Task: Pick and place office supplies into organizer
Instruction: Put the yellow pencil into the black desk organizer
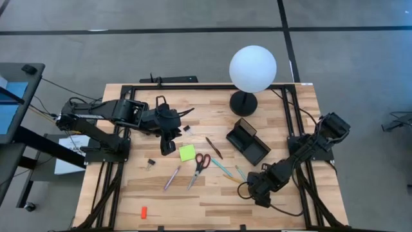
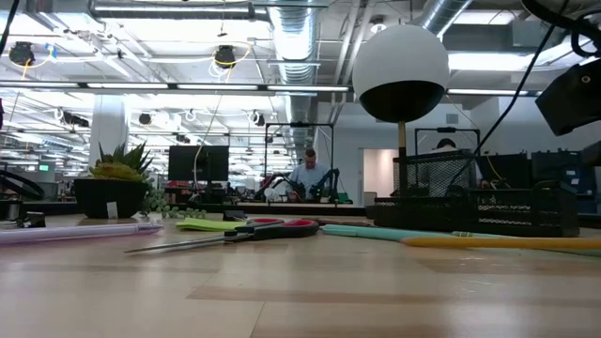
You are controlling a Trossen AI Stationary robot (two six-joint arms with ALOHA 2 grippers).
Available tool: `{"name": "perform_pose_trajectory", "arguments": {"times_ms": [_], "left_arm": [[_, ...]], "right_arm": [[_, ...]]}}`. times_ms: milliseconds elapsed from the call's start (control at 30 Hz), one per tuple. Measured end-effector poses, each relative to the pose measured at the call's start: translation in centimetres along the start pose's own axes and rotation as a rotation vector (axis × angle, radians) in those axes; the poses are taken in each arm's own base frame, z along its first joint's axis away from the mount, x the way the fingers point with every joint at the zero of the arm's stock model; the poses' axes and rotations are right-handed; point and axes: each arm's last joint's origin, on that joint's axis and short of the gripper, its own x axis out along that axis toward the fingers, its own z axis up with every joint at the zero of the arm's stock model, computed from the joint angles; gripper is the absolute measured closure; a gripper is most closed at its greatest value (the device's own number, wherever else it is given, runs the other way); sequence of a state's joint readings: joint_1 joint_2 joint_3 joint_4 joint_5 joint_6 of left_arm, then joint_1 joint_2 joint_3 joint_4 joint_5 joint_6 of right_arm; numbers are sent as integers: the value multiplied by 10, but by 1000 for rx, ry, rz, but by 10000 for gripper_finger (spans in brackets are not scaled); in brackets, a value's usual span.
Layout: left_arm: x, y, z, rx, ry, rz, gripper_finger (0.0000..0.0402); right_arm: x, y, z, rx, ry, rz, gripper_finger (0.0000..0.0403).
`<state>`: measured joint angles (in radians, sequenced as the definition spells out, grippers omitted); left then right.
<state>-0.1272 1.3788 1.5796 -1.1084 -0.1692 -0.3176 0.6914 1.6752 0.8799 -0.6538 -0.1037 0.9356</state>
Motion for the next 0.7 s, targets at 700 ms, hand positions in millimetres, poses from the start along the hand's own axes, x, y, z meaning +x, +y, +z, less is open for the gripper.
{"name": "perform_pose_trajectory", "arguments": {"times_ms": [700], "left_arm": [[0, 0, 0, 0, 1, 0, 345]], "right_arm": [[10, 0, 6, 95, 8, -10, 384]]}}
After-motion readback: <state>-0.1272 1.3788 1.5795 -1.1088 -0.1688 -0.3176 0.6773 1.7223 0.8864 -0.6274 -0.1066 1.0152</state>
